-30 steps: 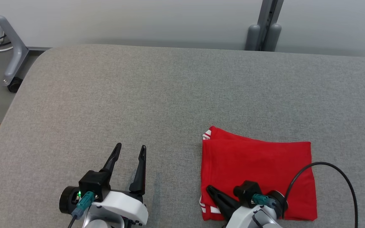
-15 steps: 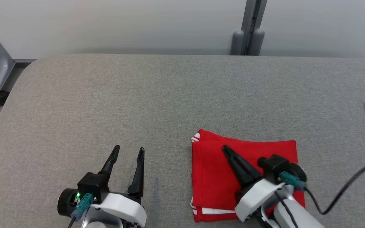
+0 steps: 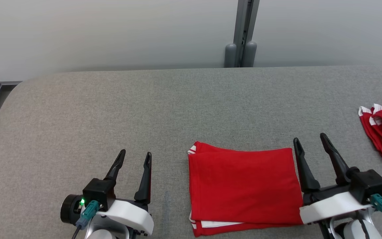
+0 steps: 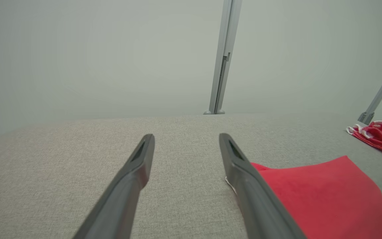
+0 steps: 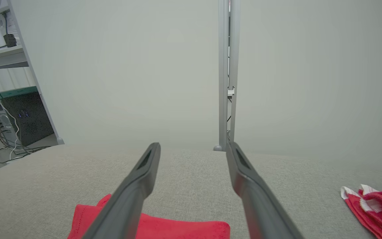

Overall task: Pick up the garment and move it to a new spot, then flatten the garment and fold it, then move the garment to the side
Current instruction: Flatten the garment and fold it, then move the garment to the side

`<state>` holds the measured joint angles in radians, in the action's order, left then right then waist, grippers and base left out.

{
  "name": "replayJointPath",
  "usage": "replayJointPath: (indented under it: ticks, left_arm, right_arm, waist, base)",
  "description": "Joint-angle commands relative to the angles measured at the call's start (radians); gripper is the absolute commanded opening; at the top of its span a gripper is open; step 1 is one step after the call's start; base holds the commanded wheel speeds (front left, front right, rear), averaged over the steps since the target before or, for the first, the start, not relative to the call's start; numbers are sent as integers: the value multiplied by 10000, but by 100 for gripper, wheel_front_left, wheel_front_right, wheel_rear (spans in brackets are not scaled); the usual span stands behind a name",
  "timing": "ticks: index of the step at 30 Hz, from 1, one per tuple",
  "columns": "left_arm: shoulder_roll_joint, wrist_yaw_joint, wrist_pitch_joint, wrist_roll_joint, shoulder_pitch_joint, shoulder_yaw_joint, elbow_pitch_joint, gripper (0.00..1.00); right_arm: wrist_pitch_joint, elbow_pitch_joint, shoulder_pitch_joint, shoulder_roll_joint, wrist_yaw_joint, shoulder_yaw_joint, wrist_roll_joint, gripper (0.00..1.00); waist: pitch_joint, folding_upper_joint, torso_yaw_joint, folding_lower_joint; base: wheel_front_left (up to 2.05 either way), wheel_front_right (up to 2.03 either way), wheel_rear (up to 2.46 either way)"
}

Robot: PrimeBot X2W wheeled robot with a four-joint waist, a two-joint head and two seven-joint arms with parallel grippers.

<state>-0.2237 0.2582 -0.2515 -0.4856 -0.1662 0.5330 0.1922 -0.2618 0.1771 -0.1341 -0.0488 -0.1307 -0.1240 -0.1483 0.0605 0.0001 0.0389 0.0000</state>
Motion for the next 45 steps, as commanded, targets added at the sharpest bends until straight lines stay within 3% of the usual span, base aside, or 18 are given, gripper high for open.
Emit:
replayJointPath:
  ticks: [1,14,40,45]
  left_arm:
    - [4,57,-73,-5,-41,-77,54,100]
    - [295,33,-140,335,719,-729,35,100]
    - [869,-552,-144,1358,1133,-1783,31,100]
    - [926,-621,-145,1480,1093,-1854,78,100]
  right_arm:
    - [-39,-131,223,-47,0,255,56,100]
    - [-15,-653,1096,-48,0,1361,-432,100]
    - [47,-406,907,-48,0,1259,-415,100]
    - [485,-204,776,-48,0,1341,-288,100]
  waist:
    - [-72,-1,-68,0]
    - [-161,-1,-255,0]
    - [-178,-1,-122,0]
    - [-152,-1,-123,0]
  base:
    - [0,0,0]
    - [0,0,0]
    - [0,0,0]
    - [0,0,0]
